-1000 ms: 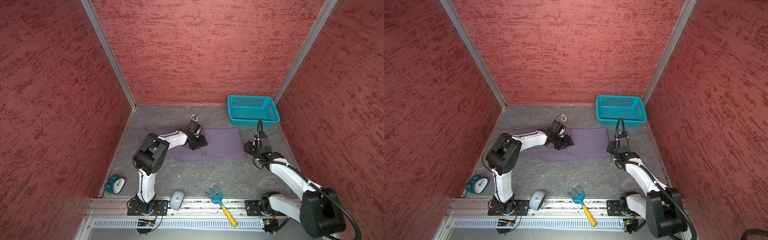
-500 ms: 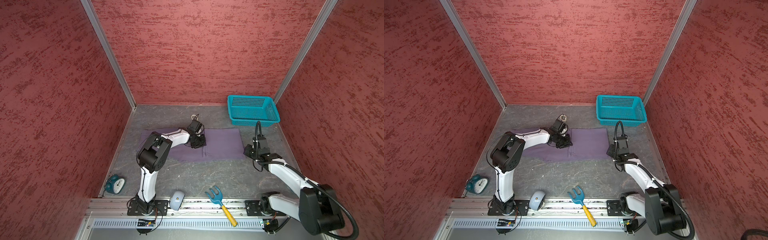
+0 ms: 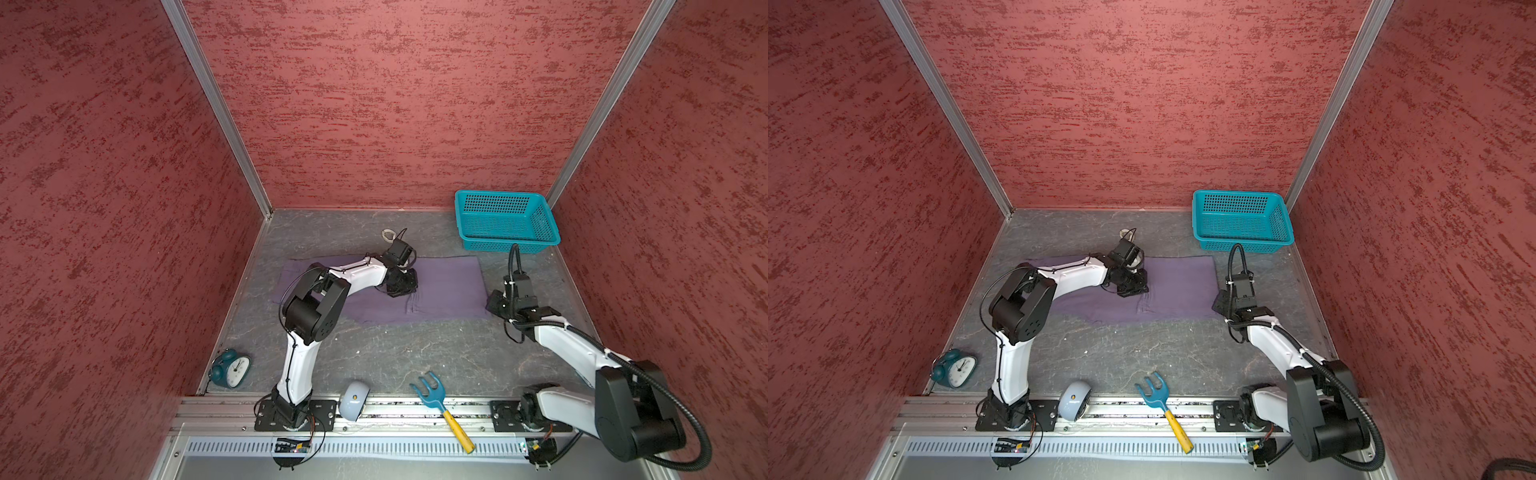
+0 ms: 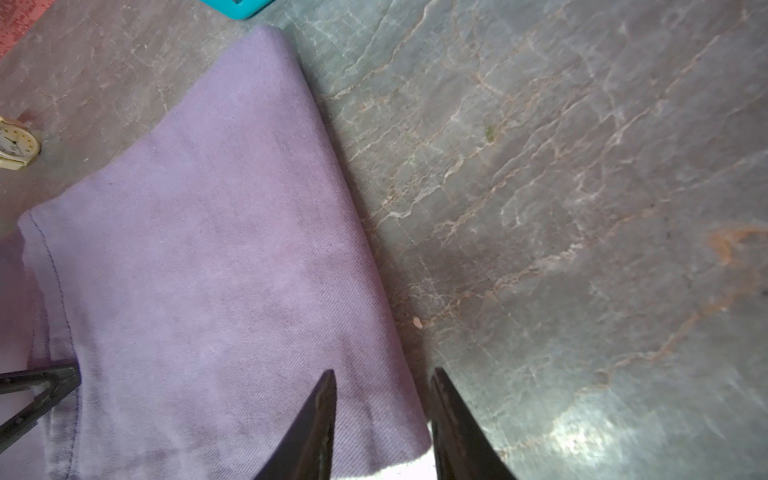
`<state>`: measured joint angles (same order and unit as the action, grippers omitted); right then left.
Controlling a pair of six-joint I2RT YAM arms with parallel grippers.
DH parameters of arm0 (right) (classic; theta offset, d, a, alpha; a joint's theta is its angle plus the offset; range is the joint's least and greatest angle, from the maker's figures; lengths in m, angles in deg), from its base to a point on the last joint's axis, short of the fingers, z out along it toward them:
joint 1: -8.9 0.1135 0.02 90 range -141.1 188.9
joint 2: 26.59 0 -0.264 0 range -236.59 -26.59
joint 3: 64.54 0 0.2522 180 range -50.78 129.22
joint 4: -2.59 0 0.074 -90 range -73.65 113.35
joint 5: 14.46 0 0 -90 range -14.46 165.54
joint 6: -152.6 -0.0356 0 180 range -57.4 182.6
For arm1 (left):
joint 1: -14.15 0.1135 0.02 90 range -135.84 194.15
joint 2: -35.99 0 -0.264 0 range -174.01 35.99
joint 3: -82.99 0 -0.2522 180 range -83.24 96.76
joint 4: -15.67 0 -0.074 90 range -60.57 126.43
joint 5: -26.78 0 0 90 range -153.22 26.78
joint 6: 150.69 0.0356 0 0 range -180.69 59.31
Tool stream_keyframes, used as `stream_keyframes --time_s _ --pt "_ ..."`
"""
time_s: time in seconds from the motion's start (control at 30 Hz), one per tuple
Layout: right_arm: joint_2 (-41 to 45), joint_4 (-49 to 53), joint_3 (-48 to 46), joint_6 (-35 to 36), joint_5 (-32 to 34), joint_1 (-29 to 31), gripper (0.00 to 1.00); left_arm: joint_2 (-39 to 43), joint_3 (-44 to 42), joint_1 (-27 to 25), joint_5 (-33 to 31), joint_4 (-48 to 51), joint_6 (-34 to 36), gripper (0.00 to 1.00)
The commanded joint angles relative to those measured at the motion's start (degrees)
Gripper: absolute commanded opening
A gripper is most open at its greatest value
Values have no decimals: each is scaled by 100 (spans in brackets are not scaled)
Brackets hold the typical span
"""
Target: Fold and stack the trousers
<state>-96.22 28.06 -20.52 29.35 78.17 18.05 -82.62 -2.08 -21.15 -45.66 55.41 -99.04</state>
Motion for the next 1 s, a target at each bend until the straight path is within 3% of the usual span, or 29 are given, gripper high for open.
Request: stream_keyframes --time_s 0.0,0.33,0.5,0.73,0.77,0.83,0.87,0.97 --pt "-29 -129 -80 -73 -27 -34 39 -10 254 -30 -92 233 123 0" --pt "-68 -146 -108 -85 19 -36 40 788 691 151 -319 1210 91 0" --pt "-144 -205 -117 -118 -44 -43 41 1181 251 334 -378 1473 -78 0" --pt "-227 -287 -117 -164 -207 -38 42 1312 -677 971 -235 889 -233 0" --pt "-223 -281 -99 -164 -227 -40 43 1272 -745 1043 -147 794 -256 12" --pt "-211 -260 -73 -165 -262 -39 45 1201 -823 1107 -38 689 -311 47" --pt "-192 -251 -59 -155 -266 -36 47 1169 -839 1122 -4 668 -314 55" --pt "-187 -257 7 -114 -328 -39 51 1214 -765 1181 -34 838 -276 61"
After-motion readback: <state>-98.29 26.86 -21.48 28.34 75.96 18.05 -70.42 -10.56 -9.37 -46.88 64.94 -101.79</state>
